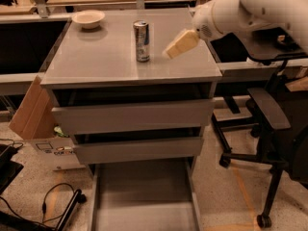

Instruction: Pick redbull can from bottom drawer and place on counter

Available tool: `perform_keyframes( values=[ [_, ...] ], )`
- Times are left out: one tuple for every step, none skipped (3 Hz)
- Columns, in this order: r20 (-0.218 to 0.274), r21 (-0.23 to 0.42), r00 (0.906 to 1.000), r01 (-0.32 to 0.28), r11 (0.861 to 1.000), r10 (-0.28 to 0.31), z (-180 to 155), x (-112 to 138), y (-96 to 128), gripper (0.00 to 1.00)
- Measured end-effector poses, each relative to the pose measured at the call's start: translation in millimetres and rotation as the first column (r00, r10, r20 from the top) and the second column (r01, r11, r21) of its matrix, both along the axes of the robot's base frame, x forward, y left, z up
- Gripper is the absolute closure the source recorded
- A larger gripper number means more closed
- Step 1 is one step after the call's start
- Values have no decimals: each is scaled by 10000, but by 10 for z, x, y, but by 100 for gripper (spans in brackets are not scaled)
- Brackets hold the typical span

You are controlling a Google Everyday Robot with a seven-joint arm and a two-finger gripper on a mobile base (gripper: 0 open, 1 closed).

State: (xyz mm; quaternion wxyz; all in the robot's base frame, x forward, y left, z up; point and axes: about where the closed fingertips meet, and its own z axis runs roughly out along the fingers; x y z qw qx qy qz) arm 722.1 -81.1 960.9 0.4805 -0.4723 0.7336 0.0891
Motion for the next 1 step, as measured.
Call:
perform_keyframes(
  values=[
    [-98, -884, 9989, 441, 9951, -451, -70, -361, -368, 0]
  ],
)
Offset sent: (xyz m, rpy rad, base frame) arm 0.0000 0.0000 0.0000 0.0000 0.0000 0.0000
